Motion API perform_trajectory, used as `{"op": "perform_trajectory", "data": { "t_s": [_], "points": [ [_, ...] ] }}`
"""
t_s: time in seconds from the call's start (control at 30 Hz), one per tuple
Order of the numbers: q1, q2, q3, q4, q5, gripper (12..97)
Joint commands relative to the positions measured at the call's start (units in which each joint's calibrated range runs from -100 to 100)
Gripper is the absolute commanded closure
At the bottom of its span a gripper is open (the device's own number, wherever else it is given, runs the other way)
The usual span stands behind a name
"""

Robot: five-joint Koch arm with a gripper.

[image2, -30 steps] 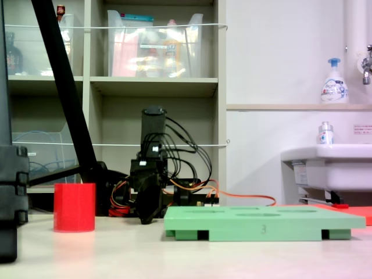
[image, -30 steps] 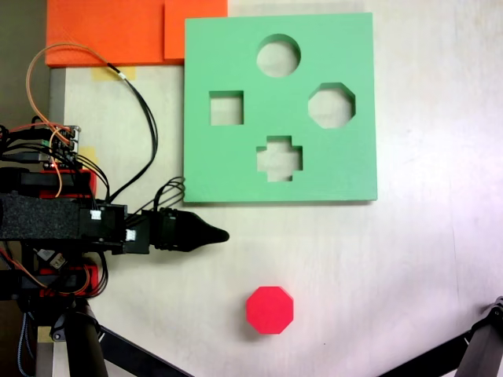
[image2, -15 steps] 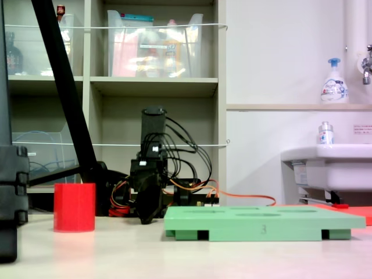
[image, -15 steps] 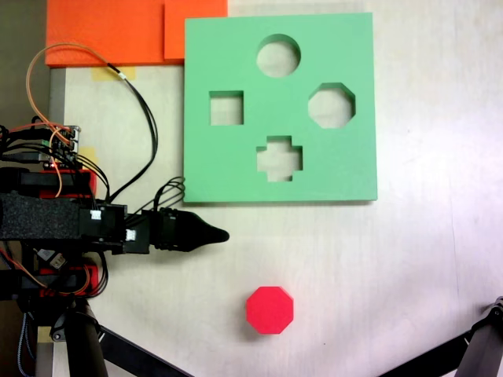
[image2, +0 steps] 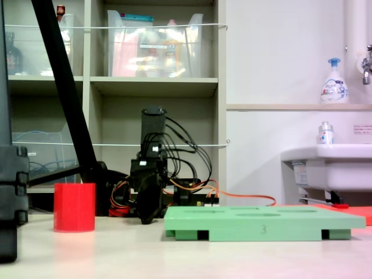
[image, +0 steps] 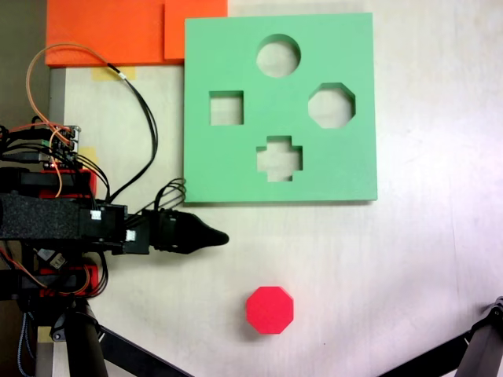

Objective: Put the octagonal pillar block into the corresponding hole

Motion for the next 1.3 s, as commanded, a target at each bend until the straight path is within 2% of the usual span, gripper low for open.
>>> {"op": "perform_trajectory", "data": {
  "t_s": [0.0,0.23,0.47,0.53,0.73,1.03,1.13,1.27],
  "points": [
    [-3.27,-0.41,-0.98,-5.06,10.26,60.1],
    [-7.23,-0.41,-0.98,-4.86,23.10,60.0],
    [-7.33,-0.41,-0.98,-8.91,28.42,60.7],
    [-8.74,-0.41,-0.98,-9.77,29.40,63.3],
    [-9.62,-0.41,-0.18,-28.36,31.65,63.3],
    [-7.42,-0.41,40.00,-78.43,37.61,50.5],
    [-6.98,-0.41,50.67,-84.30,37.85,45.4],
    [-6.94,6.71,67.12,-92.01,37.90,45.2]
  ]
}}
